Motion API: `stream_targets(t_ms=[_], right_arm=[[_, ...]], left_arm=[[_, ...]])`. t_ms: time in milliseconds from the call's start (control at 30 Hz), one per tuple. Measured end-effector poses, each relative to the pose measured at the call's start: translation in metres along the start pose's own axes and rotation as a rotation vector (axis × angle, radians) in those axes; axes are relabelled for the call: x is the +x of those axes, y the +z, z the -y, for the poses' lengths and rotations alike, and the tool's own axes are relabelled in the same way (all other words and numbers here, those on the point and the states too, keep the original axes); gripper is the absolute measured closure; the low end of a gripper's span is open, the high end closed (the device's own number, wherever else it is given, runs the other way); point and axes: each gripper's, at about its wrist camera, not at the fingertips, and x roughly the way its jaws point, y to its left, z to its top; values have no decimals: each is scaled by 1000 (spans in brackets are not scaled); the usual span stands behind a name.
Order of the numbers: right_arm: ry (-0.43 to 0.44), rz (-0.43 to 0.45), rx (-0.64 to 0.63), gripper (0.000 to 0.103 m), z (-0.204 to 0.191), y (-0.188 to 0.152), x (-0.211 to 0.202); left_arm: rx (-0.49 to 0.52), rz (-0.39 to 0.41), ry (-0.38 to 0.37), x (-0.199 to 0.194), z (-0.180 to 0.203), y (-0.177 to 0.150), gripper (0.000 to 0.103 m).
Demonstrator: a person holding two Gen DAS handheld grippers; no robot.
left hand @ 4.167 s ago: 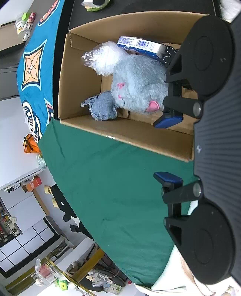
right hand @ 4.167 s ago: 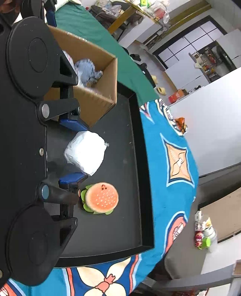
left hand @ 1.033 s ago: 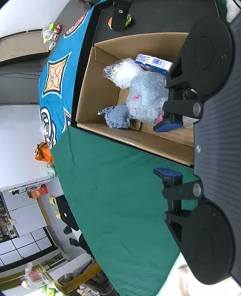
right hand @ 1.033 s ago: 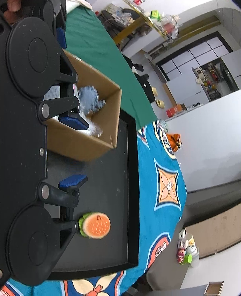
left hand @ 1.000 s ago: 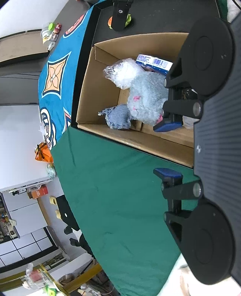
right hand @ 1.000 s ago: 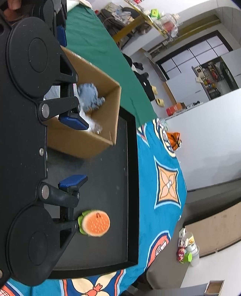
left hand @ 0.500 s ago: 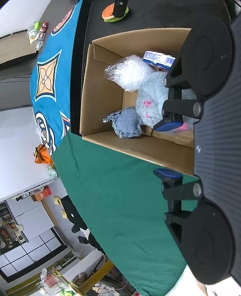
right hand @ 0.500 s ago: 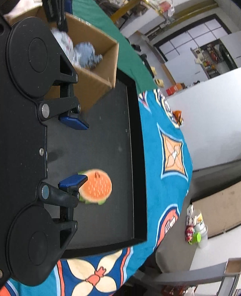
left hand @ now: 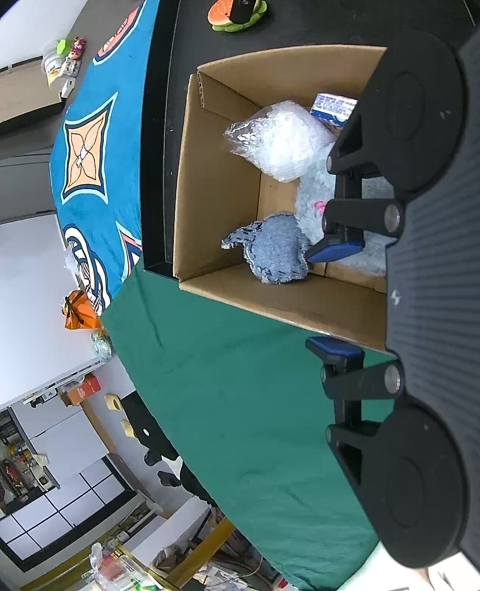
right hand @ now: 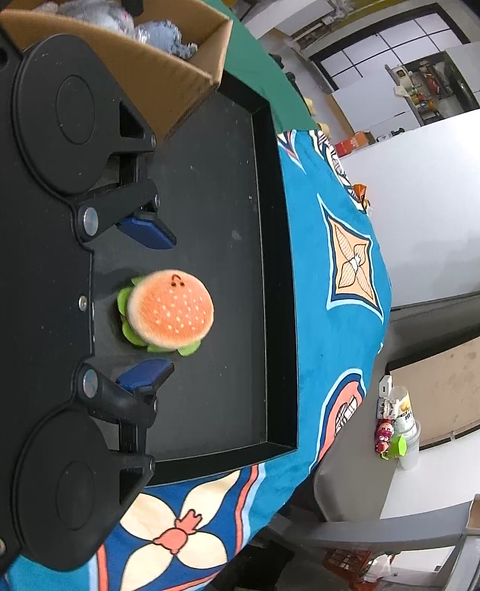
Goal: Organize soft objects
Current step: 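Close the right tool on the burger plush toy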
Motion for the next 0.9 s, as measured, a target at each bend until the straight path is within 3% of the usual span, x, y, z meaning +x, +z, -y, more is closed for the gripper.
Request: stream_targets(t_ms=[267,300,367,433,900], right_arm=[[-11,-28,-48,38,2,-1,15],[-9,-26,-49,40,2,-1,15],[-2,-27,-55,60,2,0,14],[-1,-50,-66,63,1,-1,14],[15,-12,-82,64,-10,-3,-31]], left_arm=[[1,-9,-9,2,-1,-2,59],[5,-8,-9,2,-1,-3,58],[5,-9,-11,1,-2,-4,58],[-4,-10,-14,0,-4,-4,58],[-31,-23,-36,-12,-23,-29,58]])
